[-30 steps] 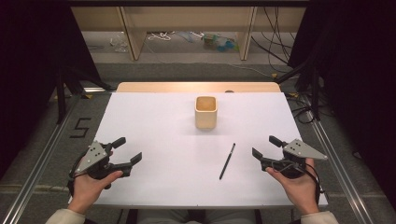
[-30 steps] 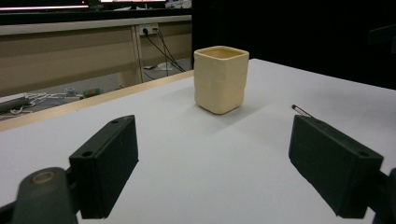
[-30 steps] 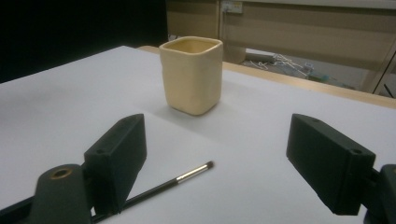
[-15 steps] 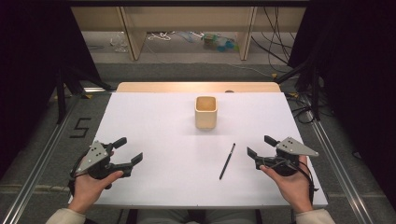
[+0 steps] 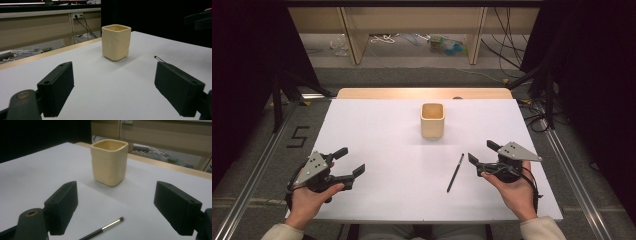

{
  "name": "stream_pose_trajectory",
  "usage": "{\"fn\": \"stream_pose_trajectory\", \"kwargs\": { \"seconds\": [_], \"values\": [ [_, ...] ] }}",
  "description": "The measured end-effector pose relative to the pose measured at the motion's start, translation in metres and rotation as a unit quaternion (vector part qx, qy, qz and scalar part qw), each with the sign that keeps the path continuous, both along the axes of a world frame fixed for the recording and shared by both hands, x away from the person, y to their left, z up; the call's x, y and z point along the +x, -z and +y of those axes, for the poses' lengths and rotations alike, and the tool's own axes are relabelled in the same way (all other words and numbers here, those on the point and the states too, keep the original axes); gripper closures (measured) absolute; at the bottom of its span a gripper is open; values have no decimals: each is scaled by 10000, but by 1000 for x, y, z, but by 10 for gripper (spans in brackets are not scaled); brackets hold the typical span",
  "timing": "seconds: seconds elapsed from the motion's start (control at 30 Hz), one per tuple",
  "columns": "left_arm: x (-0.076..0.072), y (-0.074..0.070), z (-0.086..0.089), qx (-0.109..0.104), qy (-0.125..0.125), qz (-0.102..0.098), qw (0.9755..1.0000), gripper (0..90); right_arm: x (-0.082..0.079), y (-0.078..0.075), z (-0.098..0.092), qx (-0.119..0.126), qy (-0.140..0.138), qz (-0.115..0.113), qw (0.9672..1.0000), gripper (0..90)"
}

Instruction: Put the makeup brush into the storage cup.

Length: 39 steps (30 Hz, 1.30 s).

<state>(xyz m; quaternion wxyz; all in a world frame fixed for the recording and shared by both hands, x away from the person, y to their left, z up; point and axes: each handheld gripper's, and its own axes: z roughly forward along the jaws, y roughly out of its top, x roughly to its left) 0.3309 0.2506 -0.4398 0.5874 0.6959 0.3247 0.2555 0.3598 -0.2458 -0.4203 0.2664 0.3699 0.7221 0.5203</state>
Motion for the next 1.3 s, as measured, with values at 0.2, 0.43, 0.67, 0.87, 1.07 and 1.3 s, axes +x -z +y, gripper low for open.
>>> {"fn": "stream_pose_trajectory", "kwargs": {
  "seconds": [0.2, 0.43, 0.67, 0.87, 1.07, 1.3],
  "values": [
    [0, 0, 0, -10, -6, -1, 10000, 155, 5, -1, 9, -61, -71, 14, 10000, 202],
    [0, 0, -1, -16, 5, 3, 10000, 155, 11, -2, 15, -11, -103, -45, 9999, 198],
    [0, 0, 0, -18, -14, -4, 10000, 152, 18, -3, 22, -68, -97, -39, 9999, 199],
    [0, 0, -1, -27, -36, -1, 10000, 147, 28, -3, 33, -128, -139, 11, 9998, 199],
    [0, 0, -1, -28, -44, 0, 10000, 150, 35, -4, 42, -267, -83, 155, 9995, 216],
    [-1, 0, 0, -34, -35, 27, 10000, 153, 47, -4, 52, -576, 102, 754, 9954, 276]
  ]
}}
